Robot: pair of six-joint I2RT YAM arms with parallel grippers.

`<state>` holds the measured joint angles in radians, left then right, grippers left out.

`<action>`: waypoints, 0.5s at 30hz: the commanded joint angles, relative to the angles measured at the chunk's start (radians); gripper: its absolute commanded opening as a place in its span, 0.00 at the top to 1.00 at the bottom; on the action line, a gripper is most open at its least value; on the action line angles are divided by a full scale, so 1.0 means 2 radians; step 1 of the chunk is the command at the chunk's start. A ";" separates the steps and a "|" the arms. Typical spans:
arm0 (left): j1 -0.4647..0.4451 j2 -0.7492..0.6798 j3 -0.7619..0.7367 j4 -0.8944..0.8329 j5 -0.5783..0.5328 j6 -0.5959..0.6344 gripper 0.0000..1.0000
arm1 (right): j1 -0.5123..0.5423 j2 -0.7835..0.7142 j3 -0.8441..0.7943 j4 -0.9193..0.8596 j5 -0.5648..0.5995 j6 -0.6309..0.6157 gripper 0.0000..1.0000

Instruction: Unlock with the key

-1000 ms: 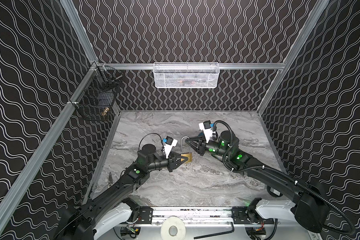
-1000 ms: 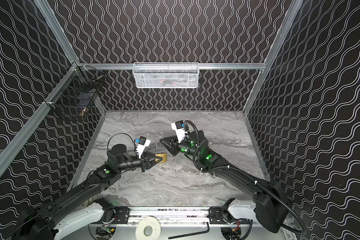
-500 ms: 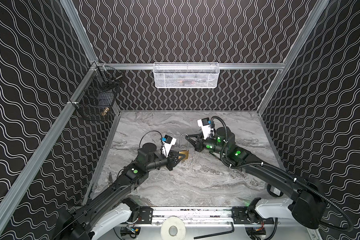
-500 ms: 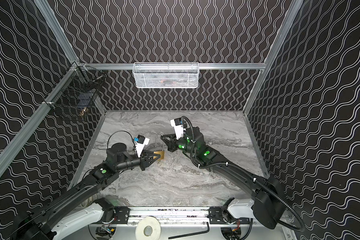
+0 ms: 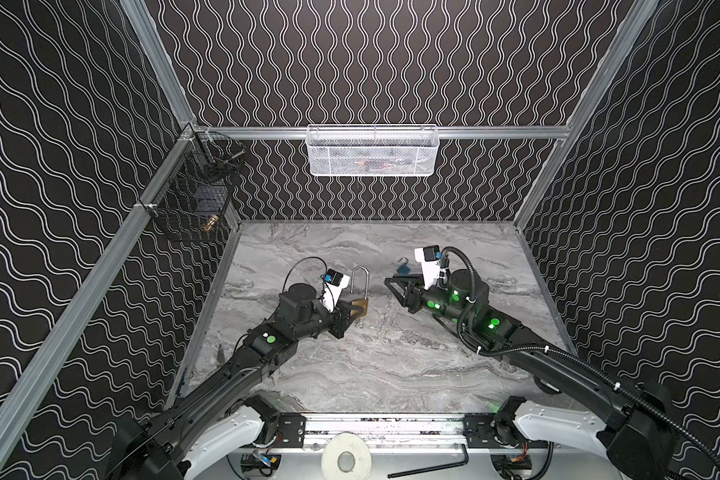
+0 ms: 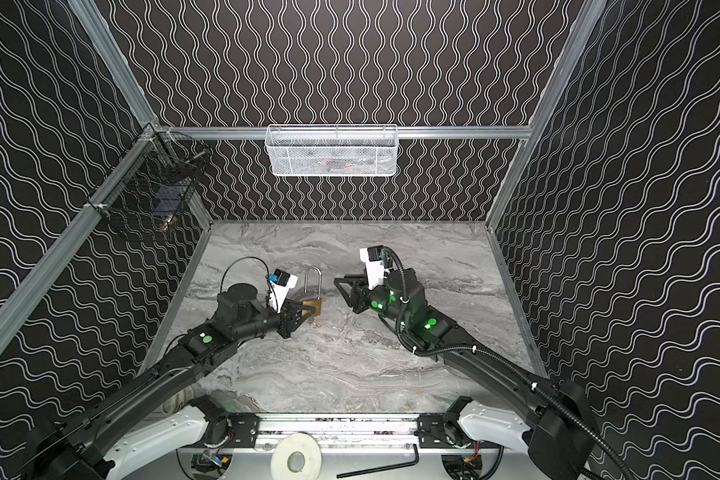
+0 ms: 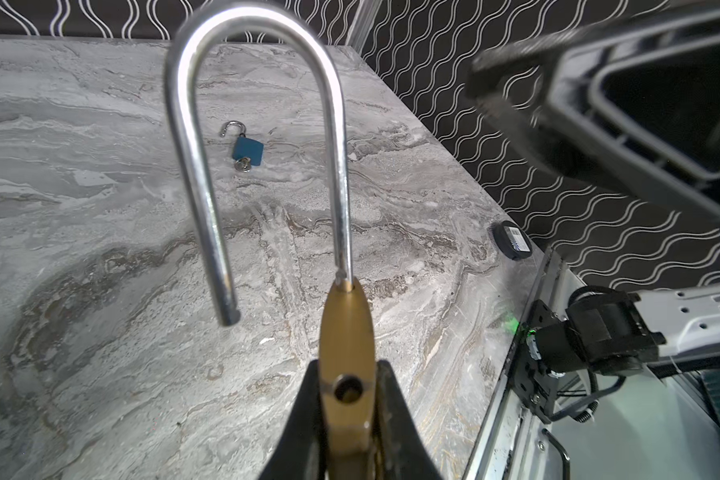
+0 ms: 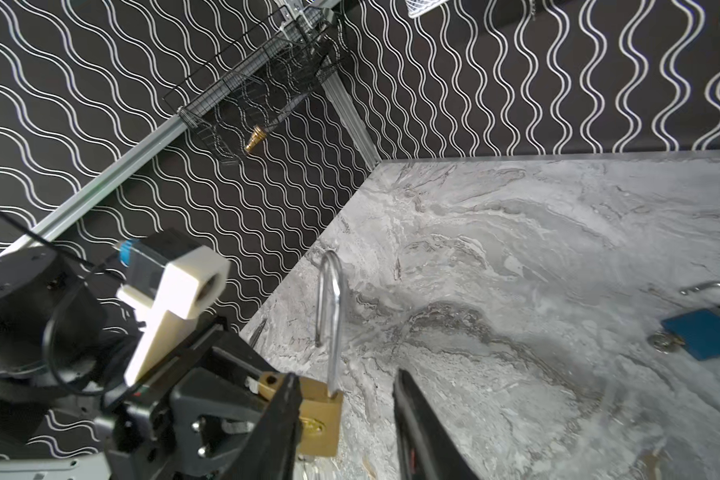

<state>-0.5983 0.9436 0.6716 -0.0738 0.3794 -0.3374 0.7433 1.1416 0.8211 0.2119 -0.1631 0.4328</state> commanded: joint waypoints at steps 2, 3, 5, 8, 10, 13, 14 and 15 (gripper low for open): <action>0.003 0.001 -0.014 0.112 0.115 -0.020 1.00 | -0.016 0.003 -0.035 0.064 -0.046 0.013 0.57; 0.004 0.002 -0.019 0.140 0.140 -0.031 1.00 | -0.021 0.000 -0.048 0.088 -0.057 0.021 0.56; 0.008 0.007 -0.027 0.188 0.183 -0.060 1.00 | -0.032 -0.009 -0.073 0.134 -0.075 0.037 0.56; 0.010 0.013 -0.031 0.218 0.212 -0.080 1.00 | -0.038 -0.014 -0.077 0.147 -0.098 0.036 0.57; 0.011 0.017 -0.036 0.241 0.224 -0.092 1.00 | -0.038 -0.014 -0.077 0.160 -0.123 0.034 0.57; 0.012 0.028 -0.044 0.294 0.251 -0.121 1.00 | -0.038 -0.007 -0.076 0.179 -0.162 0.031 0.57; 0.012 0.033 -0.044 0.308 0.260 -0.130 1.00 | -0.038 -0.005 -0.073 0.177 -0.171 0.028 0.57; 0.012 0.037 -0.045 0.320 0.264 -0.137 1.00 | -0.038 -0.002 -0.072 0.176 -0.174 0.027 0.57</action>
<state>-0.5762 1.0061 0.5831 0.3618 0.8165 -0.5381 0.6666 1.1282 0.6682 0.4950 -0.4290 0.4885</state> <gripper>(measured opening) 0.163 0.434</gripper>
